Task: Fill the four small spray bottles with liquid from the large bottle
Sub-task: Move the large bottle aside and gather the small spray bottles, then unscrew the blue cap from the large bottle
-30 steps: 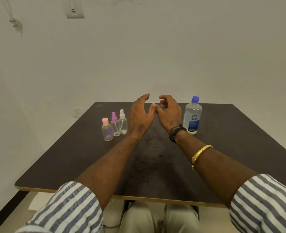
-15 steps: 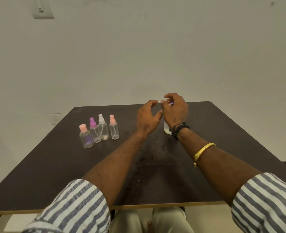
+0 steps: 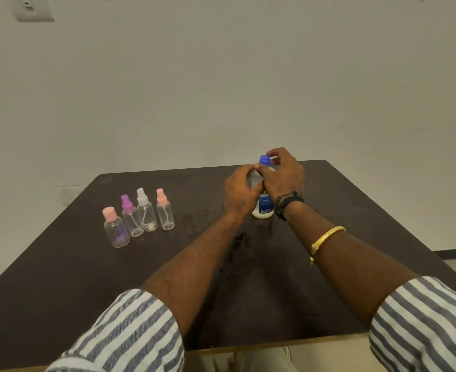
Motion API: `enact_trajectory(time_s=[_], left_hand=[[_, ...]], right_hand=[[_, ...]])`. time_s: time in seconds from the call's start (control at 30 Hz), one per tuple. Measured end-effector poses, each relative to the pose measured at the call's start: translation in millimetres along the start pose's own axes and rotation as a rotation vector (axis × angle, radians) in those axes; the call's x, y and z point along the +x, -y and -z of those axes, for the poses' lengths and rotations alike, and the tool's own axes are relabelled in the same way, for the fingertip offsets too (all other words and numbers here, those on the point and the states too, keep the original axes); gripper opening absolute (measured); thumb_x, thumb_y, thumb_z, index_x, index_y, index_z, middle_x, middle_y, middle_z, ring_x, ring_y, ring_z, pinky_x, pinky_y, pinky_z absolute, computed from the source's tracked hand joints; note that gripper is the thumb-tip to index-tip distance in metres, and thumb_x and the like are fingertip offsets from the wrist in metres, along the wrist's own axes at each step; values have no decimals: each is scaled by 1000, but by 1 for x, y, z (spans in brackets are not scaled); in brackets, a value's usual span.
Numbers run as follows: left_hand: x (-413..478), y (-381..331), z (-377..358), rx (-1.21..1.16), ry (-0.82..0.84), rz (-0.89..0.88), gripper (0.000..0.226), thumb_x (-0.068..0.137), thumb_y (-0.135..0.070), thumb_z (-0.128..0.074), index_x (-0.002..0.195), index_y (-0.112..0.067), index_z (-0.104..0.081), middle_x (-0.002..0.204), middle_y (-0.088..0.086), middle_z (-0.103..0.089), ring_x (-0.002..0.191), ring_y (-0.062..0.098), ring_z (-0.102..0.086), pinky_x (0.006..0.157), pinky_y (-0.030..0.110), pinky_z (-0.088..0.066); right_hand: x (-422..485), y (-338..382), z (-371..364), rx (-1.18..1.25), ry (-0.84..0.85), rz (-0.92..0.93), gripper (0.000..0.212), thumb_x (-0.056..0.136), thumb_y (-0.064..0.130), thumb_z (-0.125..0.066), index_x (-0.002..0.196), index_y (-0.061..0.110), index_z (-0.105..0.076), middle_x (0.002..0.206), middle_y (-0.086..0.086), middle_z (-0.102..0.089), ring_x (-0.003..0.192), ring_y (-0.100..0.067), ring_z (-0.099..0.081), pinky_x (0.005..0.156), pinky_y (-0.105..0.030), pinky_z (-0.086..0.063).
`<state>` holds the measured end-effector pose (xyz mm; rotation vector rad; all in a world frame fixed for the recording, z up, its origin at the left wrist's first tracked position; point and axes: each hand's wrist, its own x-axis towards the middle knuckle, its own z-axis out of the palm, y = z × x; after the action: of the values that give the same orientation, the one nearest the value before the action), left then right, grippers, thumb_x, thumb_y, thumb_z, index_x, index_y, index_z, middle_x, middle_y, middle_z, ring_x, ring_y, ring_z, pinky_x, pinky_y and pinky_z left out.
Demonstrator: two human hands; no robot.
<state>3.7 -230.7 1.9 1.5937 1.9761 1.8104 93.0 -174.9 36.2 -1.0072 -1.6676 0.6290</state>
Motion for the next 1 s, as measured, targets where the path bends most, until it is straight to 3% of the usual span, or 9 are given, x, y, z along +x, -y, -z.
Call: enact_trajectory(time_s=[0.17,0.23,0.37,0.57,0.67,0.8,0.87,1.0], left_hand=[[1,3,-6,-4,-19,20,45,89,-29,-74,128,-11,-63,118,1,-69,103,9,-64,87,13,-50],[1,4,-5,1,-9,18,49,87,-31,-76,129,-10,-62,121,3,-69,106,11,-64,90,15,-51],[0,3,-3,-9,-7,17,54,85,-31,-80,130,-8,-62,124,5,-68,106,9,-62,87,8,-49],[-15,7,-1,-20,-57,52,61,83,-28,-81,137,-9,-57,132,6,-65,119,14,-60,100,27,-51],[-25,12,2,-5,-72,88,63,84,-27,-80,139,-10,-55,137,7,-62,123,18,-59,102,33,-52],[-34,16,8,4,-75,132,63,86,-23,-79,141,-9,-53,140,9,-60,126,20,-58,102,32,-51],[-37,18,10,14,-76,150,63,86,-22,-79,142,-9,-52,141,9,-59,127,20,-58,103,33,-51],[-42,19,11,4,-77,168,67,85,-21,-80,143,-9,-50,141,10,-59,126,20,-58,104,35,-51]], right_hand=[[4,0,-1,115,-26,24,29,85,30,-76,112,24,-66,104,7,-68,94,-13,-64,81,-33,-56],[7,1,-2,173,-58,15,33,85,22,-74,117,23,-65,105,3,-65,90,-17,-64,83,-35,-57],[9,-2,2,139,-89,2,45,90,10,-63,133,24,-63,111,-3,-57,87,-13,-57,84,-21,-48],[-1,-25,14,147,-130,-71,21,82,13,-72,102,18,-66,94,2,-63,83,-14,-60,76,-28,-54],[-4,-38,18,102,-116,-124,22,83,12,-74,103,11,-65,93,-1,-63,74,-7,-55,72,-21,-52],[-10,-58,17,23,-27,-187,31,89,12,-71,120,11,-67,98,-3,-65,88,-13,-59,84,-28,-53],[-14,-70,15,-40,12,-191,24,89,14,-72,113,11,-72,104,-5,-70,91,-13,-59,86,-30,-55],[-23,-83,15,-146,60,-248,6,87,24,-77,92,25,-73,95,2,-72,91,-15,-65,78,-33,-57]])
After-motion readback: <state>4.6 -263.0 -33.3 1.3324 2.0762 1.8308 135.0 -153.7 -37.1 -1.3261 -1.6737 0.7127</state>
